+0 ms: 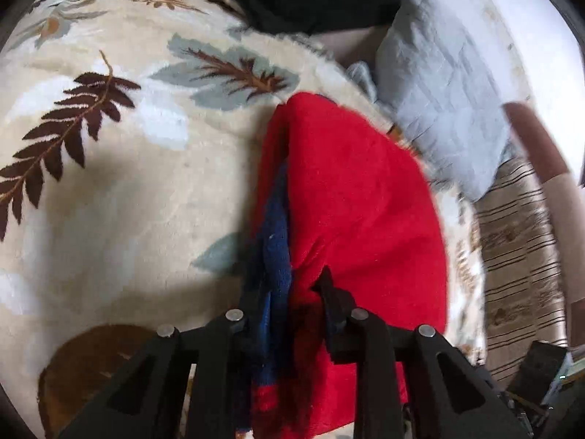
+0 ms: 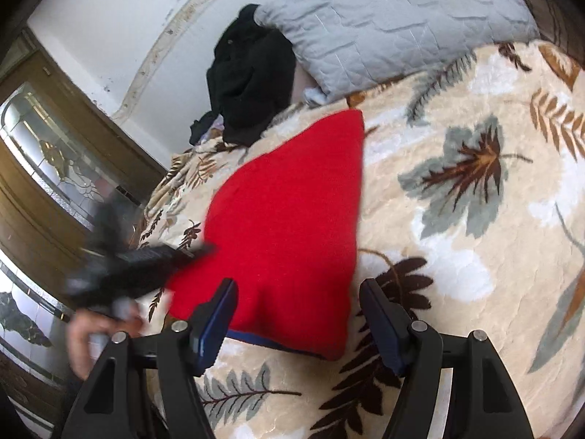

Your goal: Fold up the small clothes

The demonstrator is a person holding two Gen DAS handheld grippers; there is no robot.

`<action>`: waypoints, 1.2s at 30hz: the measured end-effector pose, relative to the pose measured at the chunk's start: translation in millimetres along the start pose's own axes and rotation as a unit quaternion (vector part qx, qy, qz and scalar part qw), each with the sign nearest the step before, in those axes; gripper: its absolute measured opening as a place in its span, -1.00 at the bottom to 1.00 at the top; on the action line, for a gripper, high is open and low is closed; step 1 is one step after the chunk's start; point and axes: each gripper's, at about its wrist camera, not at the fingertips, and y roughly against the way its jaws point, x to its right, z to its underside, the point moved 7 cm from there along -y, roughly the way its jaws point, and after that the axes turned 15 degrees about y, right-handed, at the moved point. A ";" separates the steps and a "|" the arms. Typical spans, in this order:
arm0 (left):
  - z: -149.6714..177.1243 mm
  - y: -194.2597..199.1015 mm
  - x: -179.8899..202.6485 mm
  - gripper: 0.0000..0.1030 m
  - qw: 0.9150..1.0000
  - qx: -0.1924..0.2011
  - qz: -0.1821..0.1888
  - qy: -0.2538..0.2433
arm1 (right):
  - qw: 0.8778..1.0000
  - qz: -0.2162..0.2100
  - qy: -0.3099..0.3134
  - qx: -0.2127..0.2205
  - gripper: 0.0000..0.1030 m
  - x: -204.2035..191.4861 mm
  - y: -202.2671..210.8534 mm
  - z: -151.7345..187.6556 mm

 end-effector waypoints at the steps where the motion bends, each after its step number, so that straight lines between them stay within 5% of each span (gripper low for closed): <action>1: -1.3 1.6 1.5 -0.49 1.000 -0.003 0.001 0.002 | 1.000 0.001 0.006 0.001 0.42 -1.7 2.9 -0.7; 7: -8.5 8.1 14.1 -0.47 0.999 0.022 -0.012 -0.046 | 1.000 -0.005 0.008 0.004 0.45 -6.1 5.4 -4.8; 9: -7.8 -7.3 -0.5 -0.47 1.000 -0.012 -0.023 -0.011 | 1.000 -0.014 0.009 0.000 0.45 -9.2 4.4 -2.8; 12: -5.6 9.1 0.0 -0.45 1.000 -0.001 -0.013 0.000 | 1.000 -0.028 -0.004 -0.005 0.45 -6.3 6.1 -1.2; 16: -9.7 52.1 10.7 -0.41 0.993 0.086 -0.071 -0.031 | 0.997 -0.051 -0.064 -0.012 0.50 15.8 2.2 -1.5; 20: -2.1 73.0 43.2 -0.29 0.988 0.124 -0.052 -0.078 | 0.986 -0.085 -0.140 -0.038 0.58 37.8 -18.3 -4.0; 23: 12.1 50.4 55.7 -0.24 0.985 0.116 -0.063 -0.114 | 0.974 -0.119 -0.180 -0.063 0.58 44.4 -42.2 -6.6; 26: 20.1 4.9 29.5 -0.21 0.980 0.082 -0.139 -0.115 | 0.965 -0.138 -0.203 -0.095 0.58 45.2 -69.7 -2.4; 27: 21.8 -1.7 20.6 -0.19 0.981 0.081 -0.136 -0.109 | 0.963 -0.139 -0.206 -0.108 0.55 43.9 -78.1 0.7; 28: 22.0 1.2 17.6 -0.18 0.982 0.098 -0.121 -0.110 | 0.965 -0.138 -0.192 -0.113 0.48 38.6 -81.4 0.0; 29: 23.3 2.3 17.4 -0.18 0.982 0.099 -0.117 -0.114 | 0.971 -0.125 -0.164 -0.118 0.09 30.7 -80.9 -2.1; 31: 24.8 3.0 18.5 -0.18 0.980 0.101 -0.119 -0.125 | 0.989 -0.032 -0.056 -0.132 -0.23 12.0 -71.9 -8.8; 34: 22.5 -0.1 18.1 -0.18 0.980 0.102 -0.115 -0.125 | 0.987 0.059 0.060 -0.137 -0.27 -8.4 -70.4 -3.7; 36: 22.1 0.7 18.1 -0.17 0.979 0.105 -0.112 -0.133 | 0.990 0.015 0.009 -0.142 -0.25 2.6 -78.8 8.5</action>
